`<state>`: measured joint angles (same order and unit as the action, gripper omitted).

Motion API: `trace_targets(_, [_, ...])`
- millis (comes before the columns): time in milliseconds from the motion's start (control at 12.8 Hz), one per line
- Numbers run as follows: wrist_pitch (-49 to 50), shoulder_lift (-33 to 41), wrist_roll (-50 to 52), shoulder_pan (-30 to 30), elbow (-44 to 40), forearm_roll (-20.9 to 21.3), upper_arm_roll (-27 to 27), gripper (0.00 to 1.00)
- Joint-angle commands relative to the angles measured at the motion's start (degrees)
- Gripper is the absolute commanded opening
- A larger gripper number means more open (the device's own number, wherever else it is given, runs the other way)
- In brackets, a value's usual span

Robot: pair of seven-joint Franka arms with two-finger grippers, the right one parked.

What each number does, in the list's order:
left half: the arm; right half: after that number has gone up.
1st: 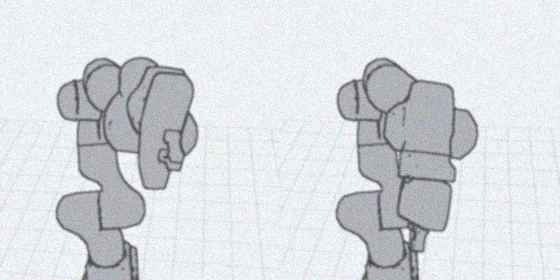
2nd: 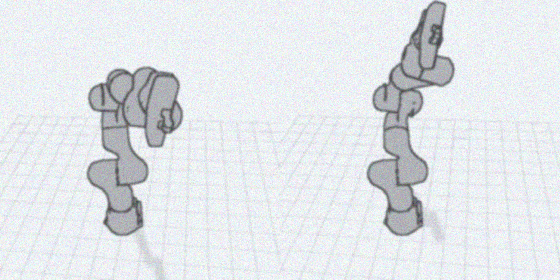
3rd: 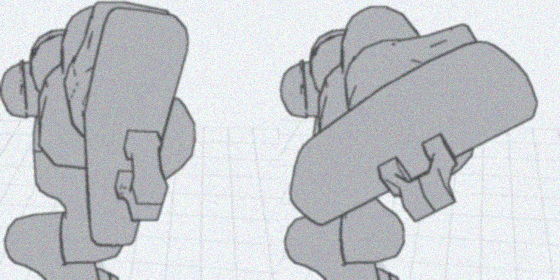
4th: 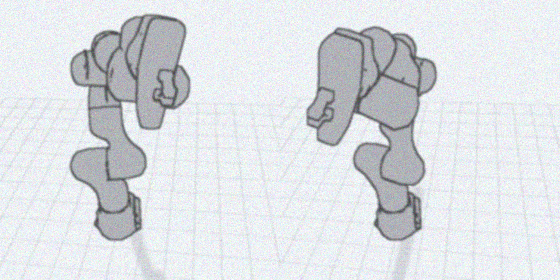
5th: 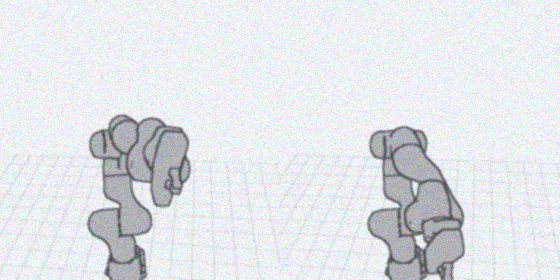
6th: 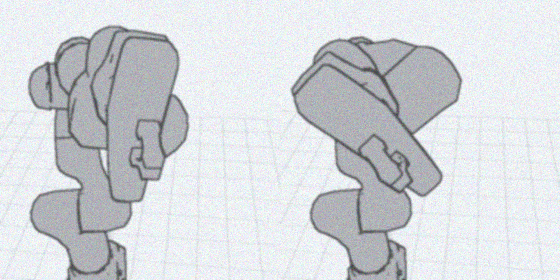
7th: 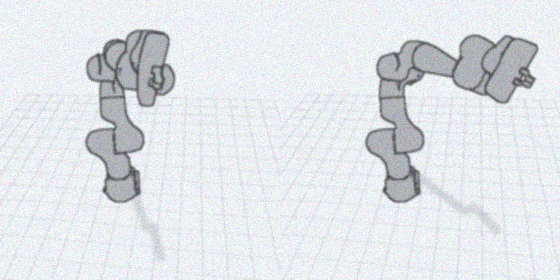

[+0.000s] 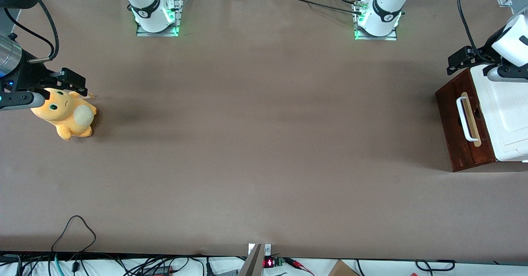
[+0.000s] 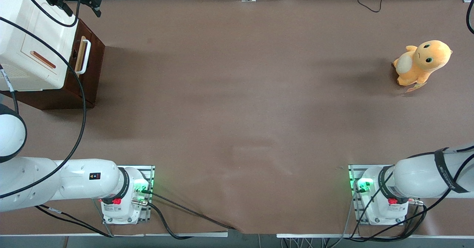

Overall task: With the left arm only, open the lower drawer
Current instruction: 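Move the left gripper down toward the white handle of the wooden drawer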

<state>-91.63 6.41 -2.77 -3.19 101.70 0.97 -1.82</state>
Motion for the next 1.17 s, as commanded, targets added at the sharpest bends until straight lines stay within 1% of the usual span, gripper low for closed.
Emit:
trace_targets(0, [1.5,-0.3,-1.5,-0.2,-1.3,-1.2,0.0,1.0])
trace_targets(313, [2.2,-0.7,-1.0,0.2,-3.2,-0.4,0.0,1.0])
trace_targets(861, [3.0,-1.9,-2.1,-0.1,-2.7,-0.6,0.1,1.0])
trace_targets(939, [2.3,-2.2,-1.8,-0.1,-2.8,-1.3,0.1,1.0])
trace_targets(1017, [1.3,-2.2,-0.8,0.3,-2.8,-0.5,0.1,1.0])
trace_targets(1096, [0.5,-2.8,1.1,0.3,-2.7,1.8,-0.4,1.0])
